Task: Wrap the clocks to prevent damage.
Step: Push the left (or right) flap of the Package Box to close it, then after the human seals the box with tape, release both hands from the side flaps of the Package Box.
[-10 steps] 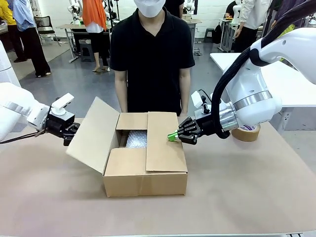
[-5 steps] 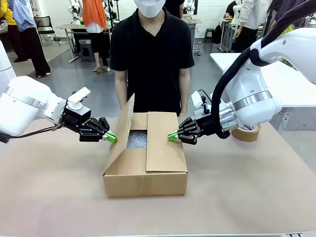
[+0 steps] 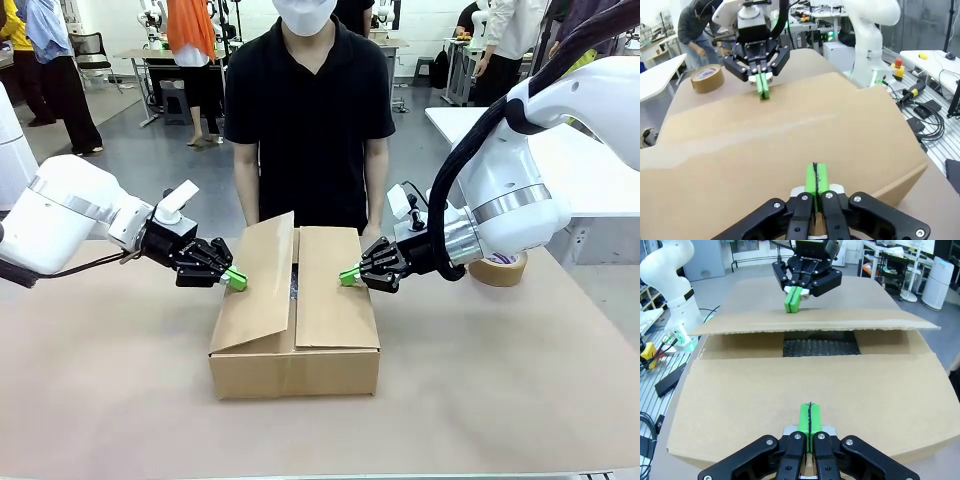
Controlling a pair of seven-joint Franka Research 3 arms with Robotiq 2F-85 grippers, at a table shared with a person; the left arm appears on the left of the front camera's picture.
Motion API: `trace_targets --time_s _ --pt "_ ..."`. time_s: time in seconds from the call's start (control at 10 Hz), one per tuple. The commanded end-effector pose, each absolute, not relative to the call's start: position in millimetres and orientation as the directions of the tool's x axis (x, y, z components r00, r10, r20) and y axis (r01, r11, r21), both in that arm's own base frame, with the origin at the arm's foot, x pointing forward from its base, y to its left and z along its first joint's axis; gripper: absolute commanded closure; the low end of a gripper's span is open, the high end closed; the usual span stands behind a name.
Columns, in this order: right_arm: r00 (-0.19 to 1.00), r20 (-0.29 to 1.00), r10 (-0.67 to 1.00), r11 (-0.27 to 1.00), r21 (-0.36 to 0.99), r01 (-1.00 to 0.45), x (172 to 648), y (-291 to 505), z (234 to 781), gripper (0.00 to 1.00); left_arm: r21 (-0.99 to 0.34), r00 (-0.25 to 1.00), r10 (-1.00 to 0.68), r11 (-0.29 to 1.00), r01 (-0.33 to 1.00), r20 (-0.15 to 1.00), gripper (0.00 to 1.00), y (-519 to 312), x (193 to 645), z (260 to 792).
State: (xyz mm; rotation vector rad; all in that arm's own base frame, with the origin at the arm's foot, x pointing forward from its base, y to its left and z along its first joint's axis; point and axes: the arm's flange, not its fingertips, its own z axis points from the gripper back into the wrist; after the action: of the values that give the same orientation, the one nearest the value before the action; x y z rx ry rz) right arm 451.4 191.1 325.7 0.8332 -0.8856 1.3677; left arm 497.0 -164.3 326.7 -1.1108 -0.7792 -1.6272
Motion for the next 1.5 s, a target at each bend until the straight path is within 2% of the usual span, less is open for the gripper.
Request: trace_targets --time_s 0.0,0.5,1.4 --pt "0.017 0.892 0.452 0.045 -0.004 -0.999 451.1 191.9 323.0 0.99 0.008 -0.131 -0.388 -0.302 0.953 0.912 1.00 -170.0 509.8 321.2" --pt "0.017 0.892 0.452 0.045 -0.004 -0.999 451.1 191.9 323.0 0.99 -0.023 -0.100 -0.424 -0.276 0.961 0.900 1.00 -162.3 519.2 300.0" --pt "0.017 0.892 0.452 0.045 -0.004 -0.999 451.1 191.9 323.0 0.99 -0.020 -0.097 -0.380 -0.293 0.956 0.920 1.00 -163.8 512.6 314.1"
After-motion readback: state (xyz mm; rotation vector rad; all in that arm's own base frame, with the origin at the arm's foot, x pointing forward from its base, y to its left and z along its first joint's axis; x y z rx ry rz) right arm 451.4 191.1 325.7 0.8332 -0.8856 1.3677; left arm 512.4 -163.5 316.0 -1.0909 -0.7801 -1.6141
